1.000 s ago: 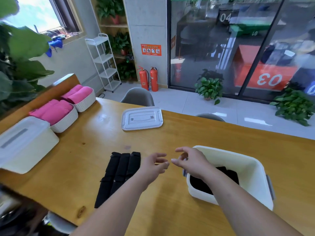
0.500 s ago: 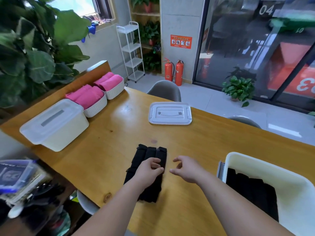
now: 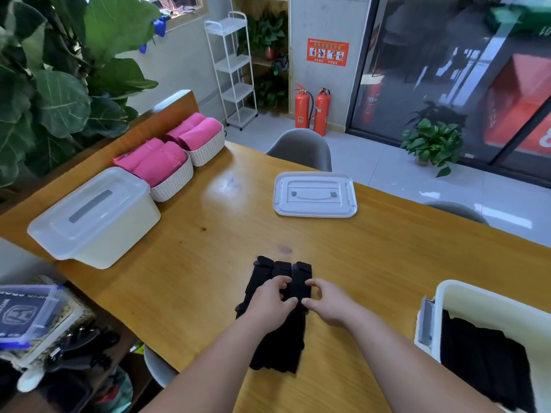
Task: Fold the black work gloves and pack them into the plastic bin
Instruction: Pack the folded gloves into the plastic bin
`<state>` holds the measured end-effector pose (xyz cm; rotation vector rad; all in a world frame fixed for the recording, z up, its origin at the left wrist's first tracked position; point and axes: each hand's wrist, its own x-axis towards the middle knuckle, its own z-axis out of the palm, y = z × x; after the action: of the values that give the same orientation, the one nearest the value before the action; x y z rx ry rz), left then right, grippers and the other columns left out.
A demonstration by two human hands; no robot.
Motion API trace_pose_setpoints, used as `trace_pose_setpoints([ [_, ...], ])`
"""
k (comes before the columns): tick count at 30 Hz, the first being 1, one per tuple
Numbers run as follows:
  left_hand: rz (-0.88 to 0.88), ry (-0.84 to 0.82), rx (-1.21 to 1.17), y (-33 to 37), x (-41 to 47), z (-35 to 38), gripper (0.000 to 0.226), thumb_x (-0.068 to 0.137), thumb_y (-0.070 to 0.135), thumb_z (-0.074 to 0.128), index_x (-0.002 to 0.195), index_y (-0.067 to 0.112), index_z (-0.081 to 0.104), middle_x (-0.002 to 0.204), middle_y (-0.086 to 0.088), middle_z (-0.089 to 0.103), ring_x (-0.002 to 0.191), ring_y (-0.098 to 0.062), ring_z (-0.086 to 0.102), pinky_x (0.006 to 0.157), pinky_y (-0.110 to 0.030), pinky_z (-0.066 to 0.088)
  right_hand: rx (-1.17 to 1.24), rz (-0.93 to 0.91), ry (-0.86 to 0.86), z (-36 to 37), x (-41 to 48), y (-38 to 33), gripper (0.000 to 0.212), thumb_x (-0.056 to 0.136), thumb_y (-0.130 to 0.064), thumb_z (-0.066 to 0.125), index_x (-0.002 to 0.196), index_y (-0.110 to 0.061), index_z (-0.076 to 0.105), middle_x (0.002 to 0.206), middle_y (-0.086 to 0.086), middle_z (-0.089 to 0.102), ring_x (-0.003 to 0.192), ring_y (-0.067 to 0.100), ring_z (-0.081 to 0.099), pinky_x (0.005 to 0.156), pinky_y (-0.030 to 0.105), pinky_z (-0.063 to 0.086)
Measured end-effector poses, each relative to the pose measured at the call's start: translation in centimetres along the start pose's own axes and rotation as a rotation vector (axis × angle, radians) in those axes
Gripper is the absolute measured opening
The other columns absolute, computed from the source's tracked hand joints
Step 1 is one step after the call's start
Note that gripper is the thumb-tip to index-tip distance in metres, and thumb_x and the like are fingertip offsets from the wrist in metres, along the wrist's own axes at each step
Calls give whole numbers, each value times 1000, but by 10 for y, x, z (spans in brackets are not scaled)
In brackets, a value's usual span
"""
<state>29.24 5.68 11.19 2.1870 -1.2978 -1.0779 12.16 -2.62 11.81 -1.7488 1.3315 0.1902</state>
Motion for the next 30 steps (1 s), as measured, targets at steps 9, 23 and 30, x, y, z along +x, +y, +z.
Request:
trace_pose_setpoints([
  [9, 9, -55, -37, 5, 11, 7, 57, 99, 36, 72, 152, 31, 52, 140, 7, 62, 111, -4, 62, 95, -20, 44, 464, 101, 77, 21, 26, 5, 45, 102, -17, 65, 146, -31, 60, 151, 8, 55, 135, 19, 54, 87, 24, 45],
  [23, -117, -75, -289, 20, 8, 12, 47, 100, 36, 70, 144, 31, 58, 119, 10, 68, 103, -11, 71, 97, -39, 61, 638, 197, 314, 14, 7, 15, 25, 82, -12, 89, 98, -30, 80, 106, -6, 77, 94, 11, 72, 80, 28, 58],
  [30, -136, -113, -670, 60, -3, 16, 42, 102, 18, 72, 142, 13, 59, 115, -8, 76, 98, -21, 80, 88, -41, 66, 798, 32, 343, -21, -37, 21, 30, 87, -9, 85, 105, -33, 81, 107, -16, 78, 91, 8, 76, 83, 28, 59],
])
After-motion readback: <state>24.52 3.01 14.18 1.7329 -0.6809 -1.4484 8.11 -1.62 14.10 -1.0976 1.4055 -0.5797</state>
